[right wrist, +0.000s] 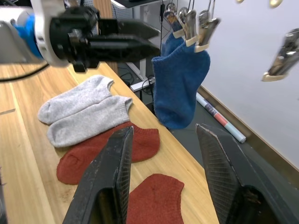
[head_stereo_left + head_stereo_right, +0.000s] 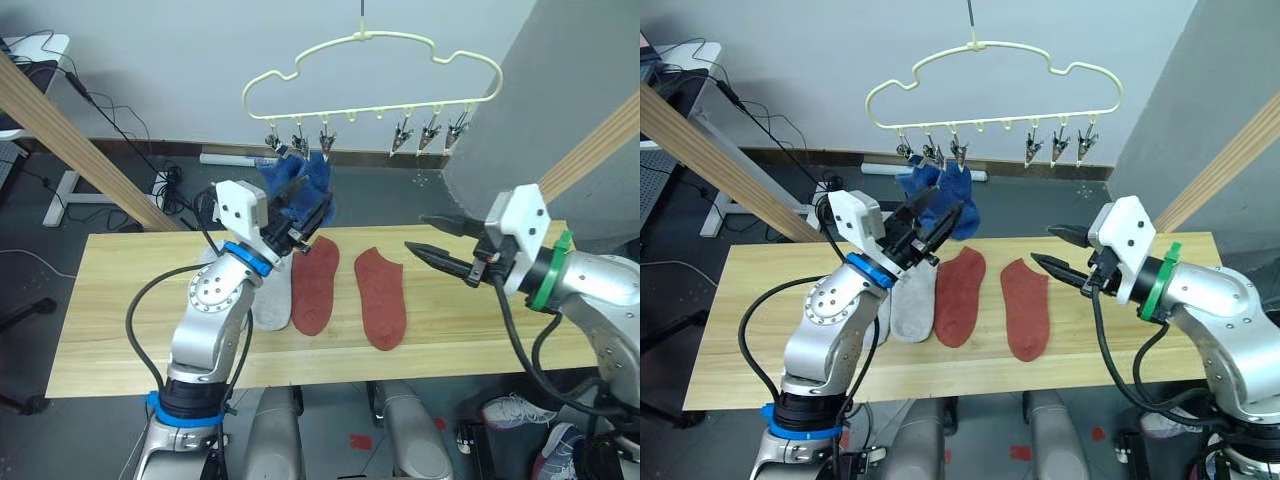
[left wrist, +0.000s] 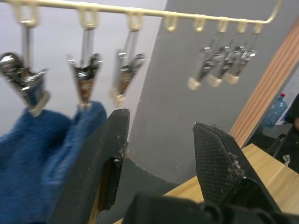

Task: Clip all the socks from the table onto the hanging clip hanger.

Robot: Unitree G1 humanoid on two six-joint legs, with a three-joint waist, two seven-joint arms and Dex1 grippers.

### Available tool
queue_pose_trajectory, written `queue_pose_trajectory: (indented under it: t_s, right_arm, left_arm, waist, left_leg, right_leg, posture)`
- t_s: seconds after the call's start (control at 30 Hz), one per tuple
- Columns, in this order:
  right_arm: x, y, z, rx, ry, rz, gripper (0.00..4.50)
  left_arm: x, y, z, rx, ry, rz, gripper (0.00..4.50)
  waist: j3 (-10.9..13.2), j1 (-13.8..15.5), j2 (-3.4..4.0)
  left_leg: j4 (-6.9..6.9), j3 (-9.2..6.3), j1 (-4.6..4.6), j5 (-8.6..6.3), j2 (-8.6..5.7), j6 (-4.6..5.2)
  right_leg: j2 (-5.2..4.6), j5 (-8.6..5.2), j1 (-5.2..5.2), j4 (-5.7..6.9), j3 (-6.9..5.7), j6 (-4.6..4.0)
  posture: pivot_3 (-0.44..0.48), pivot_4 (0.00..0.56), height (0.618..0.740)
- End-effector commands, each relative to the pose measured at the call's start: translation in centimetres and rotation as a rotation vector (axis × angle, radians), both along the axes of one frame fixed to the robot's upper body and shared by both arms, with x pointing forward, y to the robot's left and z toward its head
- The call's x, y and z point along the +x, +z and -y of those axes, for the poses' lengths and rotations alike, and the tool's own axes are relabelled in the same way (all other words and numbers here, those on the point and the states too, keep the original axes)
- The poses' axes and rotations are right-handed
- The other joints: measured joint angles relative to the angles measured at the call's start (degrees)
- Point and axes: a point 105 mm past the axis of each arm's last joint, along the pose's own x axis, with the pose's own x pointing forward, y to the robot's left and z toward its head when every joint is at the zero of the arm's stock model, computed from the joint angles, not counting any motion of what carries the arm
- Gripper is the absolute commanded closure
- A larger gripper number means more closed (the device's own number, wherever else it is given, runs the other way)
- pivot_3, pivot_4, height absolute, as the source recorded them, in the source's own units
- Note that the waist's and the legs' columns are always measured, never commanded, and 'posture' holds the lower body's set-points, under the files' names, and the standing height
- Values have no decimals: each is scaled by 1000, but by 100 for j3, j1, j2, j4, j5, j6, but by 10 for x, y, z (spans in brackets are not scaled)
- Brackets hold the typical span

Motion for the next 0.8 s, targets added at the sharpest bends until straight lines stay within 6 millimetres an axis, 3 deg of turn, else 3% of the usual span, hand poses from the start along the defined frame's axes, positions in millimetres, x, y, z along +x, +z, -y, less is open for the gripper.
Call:
queue_pose_trajectory:
  t_s: [0.03,0.1,0.8]
  right_arm:
    - [-5,9,4,-2,-24,30,2266]
    - [-5,9,6,-6,-36,25,2266]
    - [-1,20,3,11,-50,47,2266]
  left_arm:
    - [3,9,-3,-12,56,65,2626]
    - [5,9,-1,-12,57,67,3196]
    - [36,17,15,-134,140,62,3196]
  waist:
    - [0,-1,0]
    - [0,-3,0]
    - [-1,-13,-2]
  left_leg:
    - [0,-1,0,0,0,1]
    - [0,0,0,1,-1,2]
    - [3,-2,-4,2,-2,4]
  right_leg:
    - [0,0,0,0,0,0]
    - [0,-1,0,0,0,1]
    - [1,-1,1,-2,-4,2]
  posture:
    - [-147,364,740]
    - [-147,364,740]
    - [-169,362,740]
